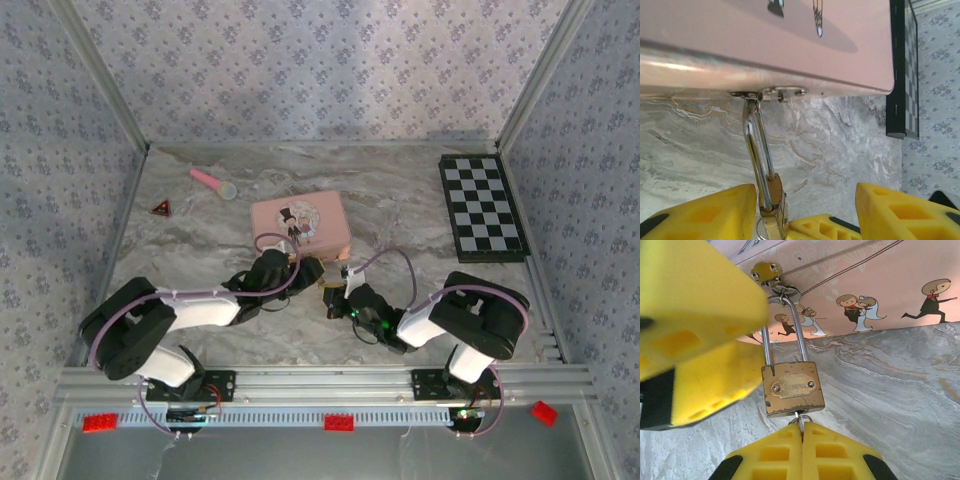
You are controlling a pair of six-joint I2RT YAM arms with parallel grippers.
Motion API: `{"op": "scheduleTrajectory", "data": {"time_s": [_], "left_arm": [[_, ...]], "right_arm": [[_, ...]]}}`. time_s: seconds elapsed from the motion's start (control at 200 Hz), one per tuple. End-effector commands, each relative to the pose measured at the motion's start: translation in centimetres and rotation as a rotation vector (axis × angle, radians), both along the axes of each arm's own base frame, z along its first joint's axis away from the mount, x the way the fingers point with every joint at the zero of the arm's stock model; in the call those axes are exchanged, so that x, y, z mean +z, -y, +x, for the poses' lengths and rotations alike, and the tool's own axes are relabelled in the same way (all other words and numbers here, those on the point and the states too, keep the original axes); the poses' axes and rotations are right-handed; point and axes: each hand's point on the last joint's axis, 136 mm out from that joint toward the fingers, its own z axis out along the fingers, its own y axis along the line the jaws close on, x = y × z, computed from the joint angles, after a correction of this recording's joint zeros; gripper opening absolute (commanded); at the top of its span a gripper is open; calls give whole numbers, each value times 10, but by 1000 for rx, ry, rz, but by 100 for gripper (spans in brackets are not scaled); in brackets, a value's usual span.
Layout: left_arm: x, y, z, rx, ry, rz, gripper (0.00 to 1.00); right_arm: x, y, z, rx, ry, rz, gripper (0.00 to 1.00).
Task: Unlock a padlock with a key
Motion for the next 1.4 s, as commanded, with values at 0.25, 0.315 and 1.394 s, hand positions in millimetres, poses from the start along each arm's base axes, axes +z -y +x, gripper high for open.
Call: {"op": "scheduleTrajectory", "data": {"time_s": [0.25, 0.315, 1.394], "left_arm": [[1, -18, 5, 38, 13, 32, 56], [-2, -15, 5, 30, 4, 30, 56], [58, -86, 16, 23, 167, 107, 60]], "right_arm": [[12, -2, 0, 3, -38, 114, 0], [13, -4, -1, 16, -43, 132, 0], [31, 11, 25, 71, -135, -8, 33]]}}
